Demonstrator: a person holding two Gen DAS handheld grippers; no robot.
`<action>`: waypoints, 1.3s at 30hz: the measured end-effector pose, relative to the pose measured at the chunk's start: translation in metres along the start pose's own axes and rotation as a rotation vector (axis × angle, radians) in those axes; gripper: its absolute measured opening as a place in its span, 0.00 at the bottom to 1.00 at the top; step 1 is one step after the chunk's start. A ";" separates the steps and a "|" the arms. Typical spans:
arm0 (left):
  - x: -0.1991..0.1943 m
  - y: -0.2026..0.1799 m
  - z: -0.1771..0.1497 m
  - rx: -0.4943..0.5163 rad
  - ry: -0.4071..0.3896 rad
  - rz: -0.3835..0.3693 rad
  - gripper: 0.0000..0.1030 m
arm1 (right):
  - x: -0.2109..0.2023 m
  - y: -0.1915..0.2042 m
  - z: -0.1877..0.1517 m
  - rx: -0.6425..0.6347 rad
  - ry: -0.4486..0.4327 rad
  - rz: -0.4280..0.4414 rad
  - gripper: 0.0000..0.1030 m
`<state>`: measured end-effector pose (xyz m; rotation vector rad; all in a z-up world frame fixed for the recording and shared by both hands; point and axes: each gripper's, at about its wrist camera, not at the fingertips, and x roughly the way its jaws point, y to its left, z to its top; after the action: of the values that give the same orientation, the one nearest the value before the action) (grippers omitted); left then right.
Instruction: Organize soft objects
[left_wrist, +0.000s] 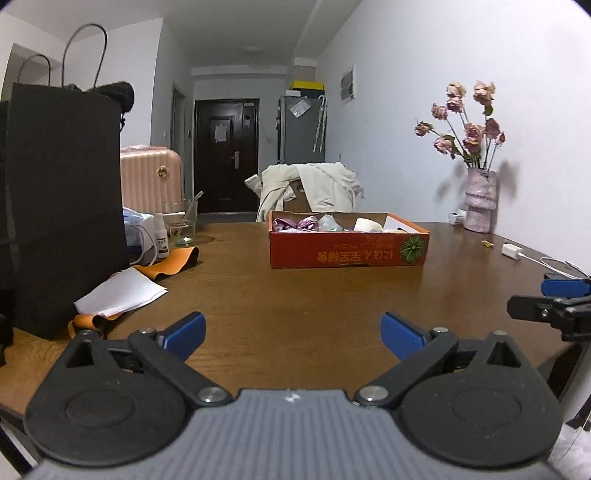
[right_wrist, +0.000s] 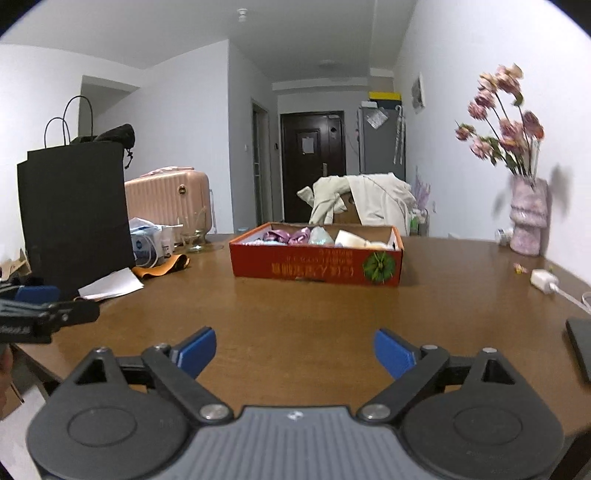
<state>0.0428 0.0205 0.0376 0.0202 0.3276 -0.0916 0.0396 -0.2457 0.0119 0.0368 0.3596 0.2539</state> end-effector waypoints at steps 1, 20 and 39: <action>-0.005 -0.001 -0.001 0.004 -0.006 0.006 1.00 | -0.003 0.002 -0.002 -0.004 -0.002 -0.002 0.90; -0.011 0.006 -0.001 -0.016 -0.046 0.015 1.00 | -0.009 0.009 -0.003 -0.009 -0.035 -0.014 0.94; -0.012 0.002 -0.002 -0.006 -0.044 0.002 1.00 | -0.008 0.011 -0.009 0.002 -0.035 -0.011 0.94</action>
<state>0.0310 0.0231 0.0391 0.0127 0.2839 -0.0886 0.0270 -0.2375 0.0070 0.0412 0.3251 0.2415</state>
